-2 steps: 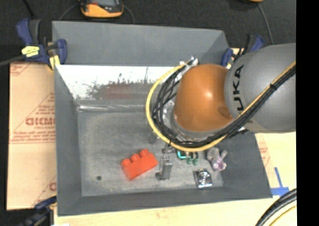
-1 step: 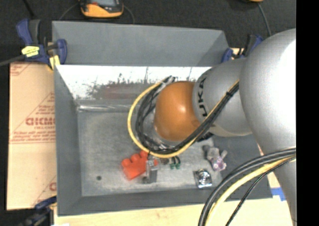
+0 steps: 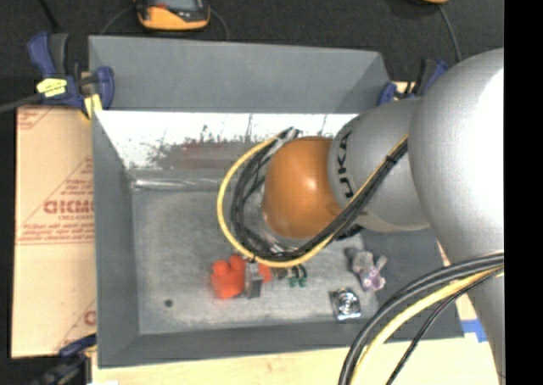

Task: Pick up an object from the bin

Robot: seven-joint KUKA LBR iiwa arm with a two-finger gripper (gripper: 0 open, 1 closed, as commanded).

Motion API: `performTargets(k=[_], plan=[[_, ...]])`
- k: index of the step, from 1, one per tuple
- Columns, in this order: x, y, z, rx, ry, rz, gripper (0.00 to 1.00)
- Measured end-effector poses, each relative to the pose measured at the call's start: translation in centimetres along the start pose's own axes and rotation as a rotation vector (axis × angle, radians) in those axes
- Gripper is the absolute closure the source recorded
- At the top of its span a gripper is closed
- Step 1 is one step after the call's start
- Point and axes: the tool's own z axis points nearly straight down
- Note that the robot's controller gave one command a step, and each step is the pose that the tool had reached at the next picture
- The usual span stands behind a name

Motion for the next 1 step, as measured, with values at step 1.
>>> performTargets(k=[1], plan=[[0.63,0.39,-13.03,0.002,-0.008,-0.038,1.0]])
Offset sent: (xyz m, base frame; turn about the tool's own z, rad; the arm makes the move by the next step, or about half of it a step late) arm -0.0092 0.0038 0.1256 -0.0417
